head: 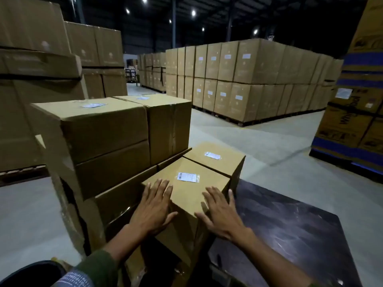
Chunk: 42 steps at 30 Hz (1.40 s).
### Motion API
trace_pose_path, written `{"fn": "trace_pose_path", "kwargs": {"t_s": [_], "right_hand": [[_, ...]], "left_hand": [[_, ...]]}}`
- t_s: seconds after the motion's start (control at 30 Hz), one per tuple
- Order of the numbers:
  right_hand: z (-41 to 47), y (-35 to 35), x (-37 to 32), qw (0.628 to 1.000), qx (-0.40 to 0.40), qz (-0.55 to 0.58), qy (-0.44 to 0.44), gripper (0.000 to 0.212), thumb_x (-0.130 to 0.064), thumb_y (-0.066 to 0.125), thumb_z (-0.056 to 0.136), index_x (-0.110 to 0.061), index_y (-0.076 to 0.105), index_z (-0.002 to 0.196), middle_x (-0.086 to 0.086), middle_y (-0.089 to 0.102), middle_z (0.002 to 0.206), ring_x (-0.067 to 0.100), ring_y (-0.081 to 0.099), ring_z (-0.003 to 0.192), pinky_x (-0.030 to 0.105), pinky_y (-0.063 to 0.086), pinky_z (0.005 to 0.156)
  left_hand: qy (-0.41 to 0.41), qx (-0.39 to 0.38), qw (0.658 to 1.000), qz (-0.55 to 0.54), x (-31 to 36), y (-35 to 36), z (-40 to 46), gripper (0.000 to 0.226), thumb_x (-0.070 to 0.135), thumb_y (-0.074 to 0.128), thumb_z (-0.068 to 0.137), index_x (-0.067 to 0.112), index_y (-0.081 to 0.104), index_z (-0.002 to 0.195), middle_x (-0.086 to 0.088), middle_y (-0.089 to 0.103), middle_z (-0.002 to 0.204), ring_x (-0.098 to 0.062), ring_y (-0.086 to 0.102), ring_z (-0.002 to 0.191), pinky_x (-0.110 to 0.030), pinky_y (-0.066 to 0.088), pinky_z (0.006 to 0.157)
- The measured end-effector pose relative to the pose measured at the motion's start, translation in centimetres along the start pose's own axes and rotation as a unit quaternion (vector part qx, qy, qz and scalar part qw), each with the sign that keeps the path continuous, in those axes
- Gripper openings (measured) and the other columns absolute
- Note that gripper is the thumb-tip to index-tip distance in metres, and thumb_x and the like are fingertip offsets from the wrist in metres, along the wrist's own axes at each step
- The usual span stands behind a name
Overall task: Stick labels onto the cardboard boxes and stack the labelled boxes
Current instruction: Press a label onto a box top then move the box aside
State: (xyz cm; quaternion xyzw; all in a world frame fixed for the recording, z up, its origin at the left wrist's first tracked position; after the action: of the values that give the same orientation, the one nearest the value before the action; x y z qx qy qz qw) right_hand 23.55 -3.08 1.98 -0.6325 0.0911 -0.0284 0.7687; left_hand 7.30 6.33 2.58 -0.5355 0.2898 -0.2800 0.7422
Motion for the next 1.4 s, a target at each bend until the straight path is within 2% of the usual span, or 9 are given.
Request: {"fn": "trace_pose_path", "kwargs": {"t_s": [0.17, 0.33, 0.47, 0.57, 0.7, 0.9, 1.0, 1.13, 1.4], "right_hand": [[0.4, 3.8, -3.4, 0.999, -0.042, -0.011, -0.012, 0.085, -0.073, 0.026, 0.091, -0.025, 0.004, 0.157, -0.002, -0.006, 0.165, 0.018, -0.01, 0.151, 0.065, -0.008, 0.115], [0.0, 3.8, -1.7, 1.0, -0.028, -0.007, -0.008, 0.075, -0.061, 0.034, 0.096, -0.029, 0.004, 0.157, -0.008, -0.006, 0.165, 0.014, -0.009, 0.151, 0.064, 0.0, 0.118], [-1.8, 3.9, 1.2, 0.999, -0.026, 0.035, -0.009, 0.074, -0.055, 0.041, 0.096, -0.033, 0.005, 0.156, -0.017, -0.01, 0.162, 0.005, -0.016, 0.148, 0.057, 0.008, 0.121], [-2.8, 3.8, 2.5, 0.995, -0.028, 0.092, -0.007, 0.078, -0.05, 0.048, 0.093, -0.033, 0.007, 0.156, -0.018, -0.006, 0.163, 0.001, -0.015, 0.148, 0.049, 0.016, 0.122], [-2.9, 3.7, 2.5, 0.992, -0.003, 0.124, 0.007, 0.084, -0.054, 0.058, 0.089, -0.03, 0.014, 0.156, -0.017, 0.001, 0.164, 0.0, -0.01, 0.148, 0.041, 0.018, 0.122], [-3.8, 3.8, 3.5, 0.989, 0.054, 0.134, 0.029, 0.079, -0.056, 0.06, 0.089, -0.029, 0.024, 0.154, -0.014, 0.014, 0.163, 0.003, 0.001, 0.15, 0.041, 0.026, 0.12], [-5.4, 3.7, 5.0, 0.987, 0.067, 0.141, 0.036, 0.076, -0.059, 0.057, 0.089, -0.033, 0.025, 0.153, -0.016, 0.017, 0.162, 0.001, 0.003, 0.15, 0.044, 0.032, 0.117], [-8.8, 2.7, 6.8, 0.985, 0.084, 0.144, 0.037, 0.072, -0.054, 0.059, 0.09, -0.03, 0.029, 0.152, -0.018, 0.018, 0.161, 0.0, 0.005, 0.149, 0.036, 0.026, 0.118], [-19.0, 0.4, 14.7, 0.984, 0.113, 0.112, 0.083, 0.072, -0.05, 0.063, 0.089, -0.028, 0.033, 0.15, -0.02, 0.019, 0.158, 0.001, 0.008, 0.148, 0.029, 0.018, 0.117]], "left_hand": [[0.007, -0.029, 0.999, 0.017, -1.1, 2.3, -0.3, 0.088, 0.072, 0.028, 0.085, 0.008, 0.035, 0.146, -0.019, 0.038, 0.152, -0.035, 0.024, 0.144, -0.05, 0.003, 0.117], [0.02, -0.013, 1.0, 0.012, -2.0, 2.8, 0.1, 0.091, 0.069, 0.035, 0.092, 0.011, 0.008, 0.156, -0.015, -0.002, 0.163, -0.031, -0.008, 0.15, -0.05, -0.015, 0.115], [0.041, -0.034, 0.999, 0.01, -2.9, 4.3, 0.7, 0.095, 0.076, 0.028, 0.084, 0.01, 0.021, 0.152, -0.017, 0.021, 0.16, -0.034, 0.009, 0.149, -0.057, -0.001, 0.116], [0.059, -0.056, 0.997, -0.004, -3.0, 5.7, 1.0, 0.103, 0.08, 0.032, 0.081, 0.011, 0.014, 0.154, -0.015, 0.015, 0.162, -0.033, 0.005, 0.149, -0.063, 0.002, 0.117], [0.079, -0.018, 0.991, -0.105, -1.5, 5.1, 0.9, 0.108, 0.062, 0.06, 0.085, 0.011, -0.004, 0.155, -0.007, -0.018, 0.16, -0.027, -0.021, 0.147, -0.045, -0.002, 0.116], [0.062, -0.022, 0.989, -0.135, 0.1, 4.9, 0.0, 0.104, 0.055, 0.059, 0.089, 0.012, -0.01, 0.154, -0.004, -0.025, 0.158, -0.022, -0.028, 0.145, -0.039, 0.0, 0.119], [0.068, -0.013, 0.986, -0.153, 2.1, 4.6, -0.5, 0.102, 0.053, 0.061, 0.088, 0.009, -0.002, 0.155, -0.006, -0.017, 0.16, -0.023, -0.021, 0.147, -0.039, 0.0, 0.118], [0.07, 0.022, 0.986, -0.152, 5.4, 4.6, -1.8, 0.105, 0.053, 0.076, 0.076, 0.003, 0.024, 0.152, -0.014, 0.015, 0.16, -0.029, 0.004, 0.148, -0.049, 0.022, 0.113], [0.145, 0.026, 0.979, -0.141, 17.8, 3.3, -2.8, 0.097, 0.054, 0.072, 0.08, 0.001, 0.03, 0.15, -0.018, 0.026, 0.158, -0.026, 0.002, 0.147, -0.045, 0.019, 0.112]]}}
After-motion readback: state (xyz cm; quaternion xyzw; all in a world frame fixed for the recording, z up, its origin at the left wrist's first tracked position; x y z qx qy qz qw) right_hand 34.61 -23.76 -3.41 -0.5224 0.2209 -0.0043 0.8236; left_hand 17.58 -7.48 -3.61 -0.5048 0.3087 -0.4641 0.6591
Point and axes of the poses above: each hand's wrist, its own z-axis towards the middle knuckle, its own y-axis out of the palm, x = y × z, the point moved 10 cm from there along z, towards the middle knuckle
